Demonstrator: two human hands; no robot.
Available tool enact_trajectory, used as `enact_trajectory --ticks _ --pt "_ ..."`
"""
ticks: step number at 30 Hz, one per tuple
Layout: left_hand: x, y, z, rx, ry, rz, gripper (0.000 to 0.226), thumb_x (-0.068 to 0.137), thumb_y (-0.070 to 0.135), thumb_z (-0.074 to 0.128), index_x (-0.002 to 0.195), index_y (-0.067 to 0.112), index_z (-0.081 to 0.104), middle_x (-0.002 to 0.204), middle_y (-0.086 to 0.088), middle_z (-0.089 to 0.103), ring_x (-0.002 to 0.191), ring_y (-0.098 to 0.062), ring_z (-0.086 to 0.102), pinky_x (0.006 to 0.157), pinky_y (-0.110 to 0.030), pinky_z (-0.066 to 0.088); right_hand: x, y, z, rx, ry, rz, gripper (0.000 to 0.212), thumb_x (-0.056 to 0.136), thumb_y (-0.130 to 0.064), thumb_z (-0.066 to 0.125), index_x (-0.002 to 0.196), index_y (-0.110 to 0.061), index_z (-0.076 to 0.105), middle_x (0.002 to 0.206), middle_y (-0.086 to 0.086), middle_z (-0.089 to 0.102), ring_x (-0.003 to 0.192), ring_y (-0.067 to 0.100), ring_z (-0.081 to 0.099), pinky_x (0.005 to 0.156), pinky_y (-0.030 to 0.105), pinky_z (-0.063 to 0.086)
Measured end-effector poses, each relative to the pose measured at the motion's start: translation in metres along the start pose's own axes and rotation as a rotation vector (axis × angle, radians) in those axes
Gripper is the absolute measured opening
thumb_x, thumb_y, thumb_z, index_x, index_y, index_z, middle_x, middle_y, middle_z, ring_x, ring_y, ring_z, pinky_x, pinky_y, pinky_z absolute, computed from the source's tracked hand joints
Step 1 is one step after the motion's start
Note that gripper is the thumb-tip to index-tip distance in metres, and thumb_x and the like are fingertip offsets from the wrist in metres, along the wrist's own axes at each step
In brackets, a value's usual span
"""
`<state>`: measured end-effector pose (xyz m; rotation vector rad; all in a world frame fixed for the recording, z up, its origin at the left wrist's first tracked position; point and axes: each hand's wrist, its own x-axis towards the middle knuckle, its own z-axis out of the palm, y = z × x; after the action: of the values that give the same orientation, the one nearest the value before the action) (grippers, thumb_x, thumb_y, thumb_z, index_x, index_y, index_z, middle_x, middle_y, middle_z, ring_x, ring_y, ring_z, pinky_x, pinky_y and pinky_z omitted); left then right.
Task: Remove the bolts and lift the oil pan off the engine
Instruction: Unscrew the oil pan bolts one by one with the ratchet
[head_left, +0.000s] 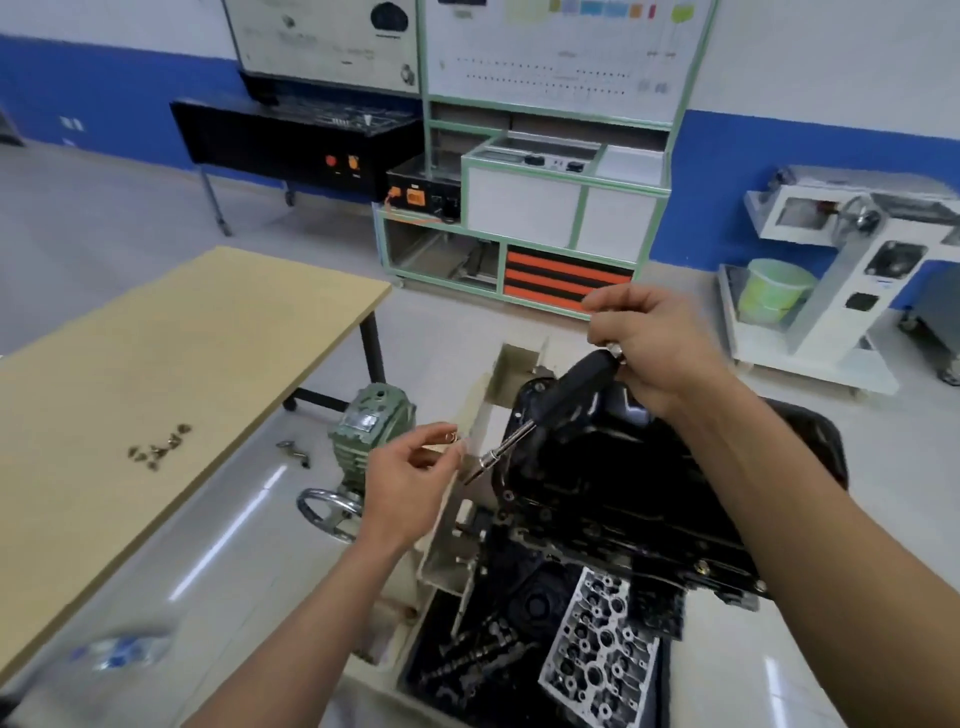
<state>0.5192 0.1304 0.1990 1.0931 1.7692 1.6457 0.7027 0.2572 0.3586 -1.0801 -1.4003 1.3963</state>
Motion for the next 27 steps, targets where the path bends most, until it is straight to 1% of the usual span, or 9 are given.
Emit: enact_trajectory --ticks 2,5,9,11,12,15,17,20,27 --pt "0.025 -0.014 -0.044 0.047 0.08 -0.03 0.018 0.091 0.019 0.077 0.108 0.023 0.078 0.087 0.005 0.079 0.078 -0.01 0.075 0.075 -0.024 0.061 0.015 0.004 0.055 0.028 -0.031 0.003 0.033 0.076 0.015 0.059 0.075 -0.017 0.069 0.052 -0.01 0.057 0.052 0.008 0.048 0.045 0.02 0.039" --pt "0.066 -0.048 -0.119 0.119 0.209 -0.08 0.025 0.095 0.028 0.071 0.117 0.017 0.076 0.078 0.004 0.077 0.073 -0.008 0.073 0.075 -0.033 0.063 0.04 0.015 0.144 0.043 -0.066 0.011 0.034 0.075 0.013 0.057 0.085 -0.017 0.07 0.071 -0.003 0.056 0.058 0.01 0.047 0.046 0.02 0.034" --pt "0.122 -0.108 -0.233 0.213 0.411 -0.178 0.022 0.099 0.018 0.066 0.119 0.012 0.073 0.073 0.007 0.074 0.065 -0.012 0.07 0.068 -0.032 0.061 0.074 0.045 0.265 0.054 -0.098 0.06 0.036 0.078 0.014 0.059 0.095 -0.017 0.067 0.068 -0.004 0.048 0.047 0.005 0.045 0.042 0.02 0.034" --pt "0.146 -0.14 -0.284 0.312 0.46 -0.198 0.024 0.099 0.013 0.064 0.119 0.006 0.074 0.082 -0.004 0.076 0.071 -0.022 0.069 0.081 -0.041 0.06 0.088 0.065 0.321 0.067 -0.086 0.097 0.034 0.079 0.013 0.061 0.099 -0.014 0.067 0.065 -0.006 0.05 0.047 0.004 0.047 0.043 0.021 0.037" --pt "0.155 -0.155 -0.306 0.371 0.466 -0.208 0.023 0.098 0.01 0.064 0.118 0.004 0.074 0.084 -0.008 0.075 0.072 -0.024 0.067 0.086 -0.039 0.056 0.093 0.075 0.348 0.074 -0.078 0.116 0.033 0.079 0.012 0.061 0.101 -0.012 0.067 0.064 -0.006 0.051 0.045 0.003 0.047 0.044 0.021 0.038" --pt "0.172 -0.2 -0.358 0.495 0.434 -0.306 0.027 0.095 0.008 0.068 0.121 0.004 0.071 0.083 -0.007 0.068 0.075 -0.025 0.062 0.076 -0.029 0.045 0.103 0.105 0.415 0.077 -0.07 0.19 0.03 0.079 0.011 0.062 0.1 -0.01 0.067 0.068 -0.001 0.051 0.041 0.001 0.046 0.047 0.024 0.041" --pt "0.18 -0.227 -0.385 0.55 0.397 -0.389 0.031 0.093 0.01 0.071 0.123 0.005 0.067 0.085 -0.008 0.068 0.079 -0.03 0.063 0.073 -0.032 0.046 0.11 0.126 0.449 0.077 -0.095 0.225 0.029 0.079 0.01 0.062 0.095 -0.013 0.067 0.069 0.0 0.052 0.044 0.001 0.048 0.049 0.024 0.043" --pt "0.186 -0.262 -0.408 0.641 0.331 -0.497 0.02 0.092 0.01 0.071 0.11 0.004 0.069 0.088 -0.012 0.072 0.08 -0.032 0.065 0.071 -0.035 0.05 0.117 0.157 0.485 0.039 -0.112 0.264 0.031 0.08 0.011 0.062 0.092 -0.017 0.067 0.066 -0.003 0.053 0.045 0.005 0.049 0.045 0.021 0.042" --pt "0.186 -0.305 -0.42 0.755 0.169 -0.584 0.017 0.092 0.004 0.061 0.099 0.005 0.078 0.096 -0.018 0.075 0.089 -0.038 0.07 0.076 -0.039 0.056 0.124 0.202 0.52 -0.038 -0.11 0.375 0.027 0.081 0.011 0.06 0.093 -0.012 0.067 0.066 -0.002 0.051 0.042 0.004 0.047 0.044 0.019 0.042"
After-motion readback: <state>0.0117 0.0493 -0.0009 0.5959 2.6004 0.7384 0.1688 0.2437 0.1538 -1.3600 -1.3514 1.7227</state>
